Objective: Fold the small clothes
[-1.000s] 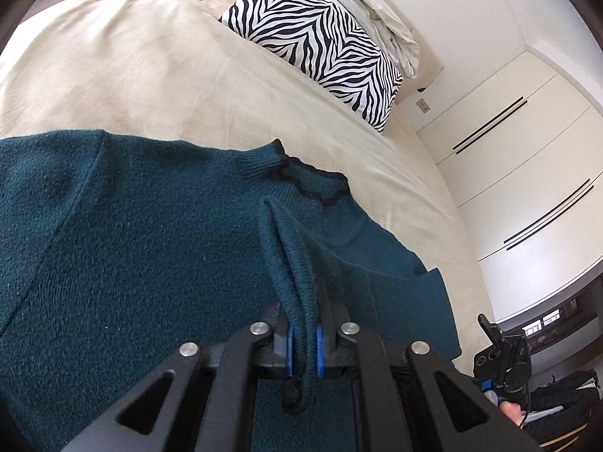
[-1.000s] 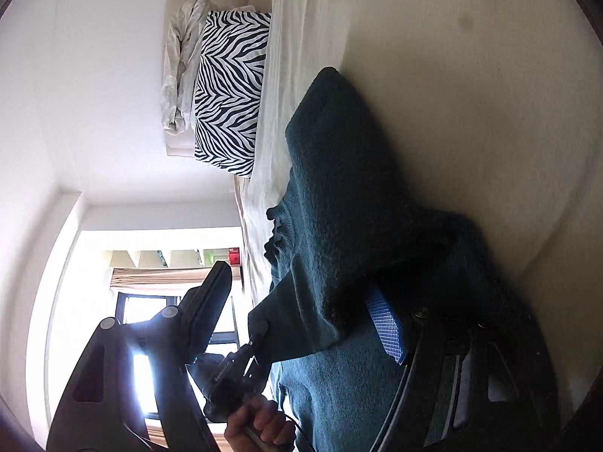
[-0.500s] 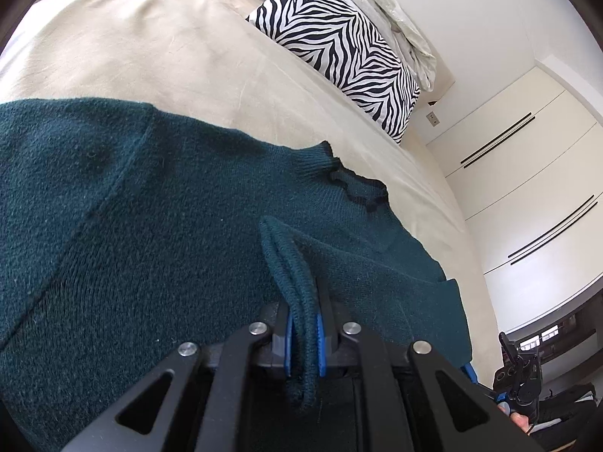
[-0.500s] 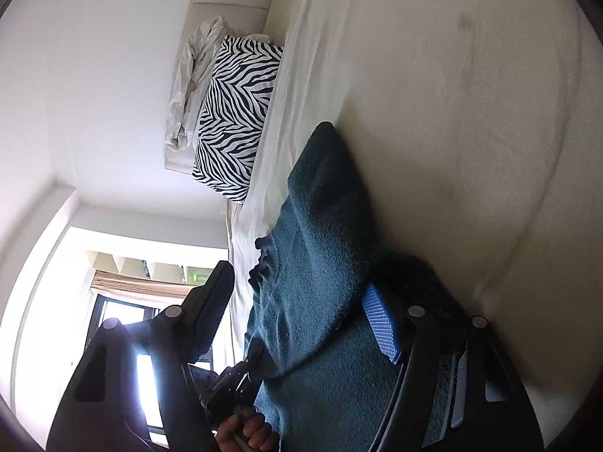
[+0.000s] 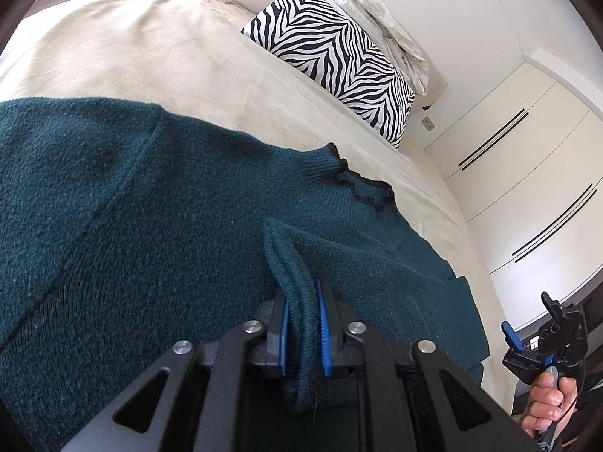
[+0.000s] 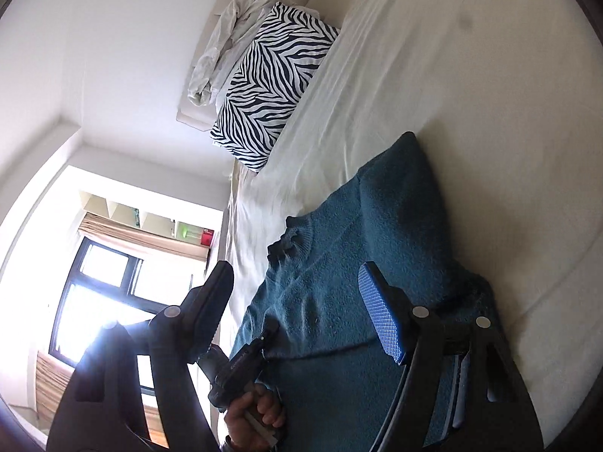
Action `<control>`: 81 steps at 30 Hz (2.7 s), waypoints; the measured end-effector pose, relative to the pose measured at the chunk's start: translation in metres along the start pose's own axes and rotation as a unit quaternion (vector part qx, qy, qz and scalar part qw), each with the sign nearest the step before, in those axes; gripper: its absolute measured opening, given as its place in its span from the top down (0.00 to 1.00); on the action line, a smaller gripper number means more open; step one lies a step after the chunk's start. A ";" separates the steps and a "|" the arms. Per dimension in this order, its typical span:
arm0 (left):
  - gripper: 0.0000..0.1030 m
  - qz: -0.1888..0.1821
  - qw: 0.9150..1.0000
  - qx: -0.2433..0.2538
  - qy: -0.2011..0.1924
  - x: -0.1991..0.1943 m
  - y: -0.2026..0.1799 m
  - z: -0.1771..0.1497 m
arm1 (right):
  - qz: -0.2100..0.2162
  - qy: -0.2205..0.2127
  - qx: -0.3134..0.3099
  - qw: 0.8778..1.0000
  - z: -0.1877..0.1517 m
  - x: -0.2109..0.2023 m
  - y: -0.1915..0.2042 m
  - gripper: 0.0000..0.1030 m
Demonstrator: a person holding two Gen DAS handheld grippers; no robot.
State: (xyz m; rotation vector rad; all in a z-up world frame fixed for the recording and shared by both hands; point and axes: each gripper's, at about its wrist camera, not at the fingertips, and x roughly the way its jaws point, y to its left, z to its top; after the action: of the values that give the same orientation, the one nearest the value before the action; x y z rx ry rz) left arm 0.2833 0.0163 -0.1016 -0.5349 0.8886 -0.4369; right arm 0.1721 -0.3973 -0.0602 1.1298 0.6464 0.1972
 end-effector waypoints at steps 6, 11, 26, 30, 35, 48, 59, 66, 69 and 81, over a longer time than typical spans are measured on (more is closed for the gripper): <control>0.86 -0.014 1.000 -0.009 -0.011 -0.001 0.008 -0.003 | -0.043 0.041 0.022 0.998 0.023 0.052 -0.030 0.35; 0.86 -0.025 0.999 -0.021 -0.015 -0.002 0.014 -0.003 | -0.043 0.002 0.031 0.999 0.057 0.050 -0.042 0.34; 0.86 -0.026 0.999 -0.022 -0.017 -0.002 0.014 -0.001 | -0.004 0.047 0.008 0.999 0.005 -0.004 -0.055 0.34; 0.86 -0.022 0.999 -0.024 -0.010 -0.001 0.012 0.001 | 0.000 0.058 0.025 0.998 -0.015 -0.028 -0.070 0.35; 0.45 -0.004 0.999 -0.029 -0.018 -0.044 0.005 0.003 | -0.014 0.035 0.029 0.999 -0.041 -0.068 -0.065 0.33; 0.23 0.015 0.887 -0.368 -0.279 -0.317 0.234 -0.070 | 0.027 0.069 -0.007 0.997 -0.141 -0.063 0.011 0.33; 0.47 0.018 0.825 -0.457 -0.331 -0.331 0.311 -0.055 | 0.020 0.094 -0.032 0.995 -0.184 -0.046 0.053 0.33; 0.90 0.080 0.848 -0.425 -0.306 -0.321 0.309 -0.027 | 0.011 0.094 -0.028 0.995 -0.187 -0.048 0.047 0.33; 0.91 0.111 0.890 -0.334 -0.290 -0.320 0.265 0.001 | 0.010 0.101 -0.030 0.994 -0.188 -0.041 0.045 0.33; 0.89 0.255 0.922 0.270 -0.108 -0.134 -0.049 -0.061 | 0.036 0.149 -0.040 0.987 -0.186 0.024 0.072 0.33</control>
State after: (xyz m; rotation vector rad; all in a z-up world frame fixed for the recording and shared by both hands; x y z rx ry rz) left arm 0.1521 0.0380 -0.0227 0.1621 0.6220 -0.1248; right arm 0.0975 -0.2110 -0.0553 1.0555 0.8550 0.4575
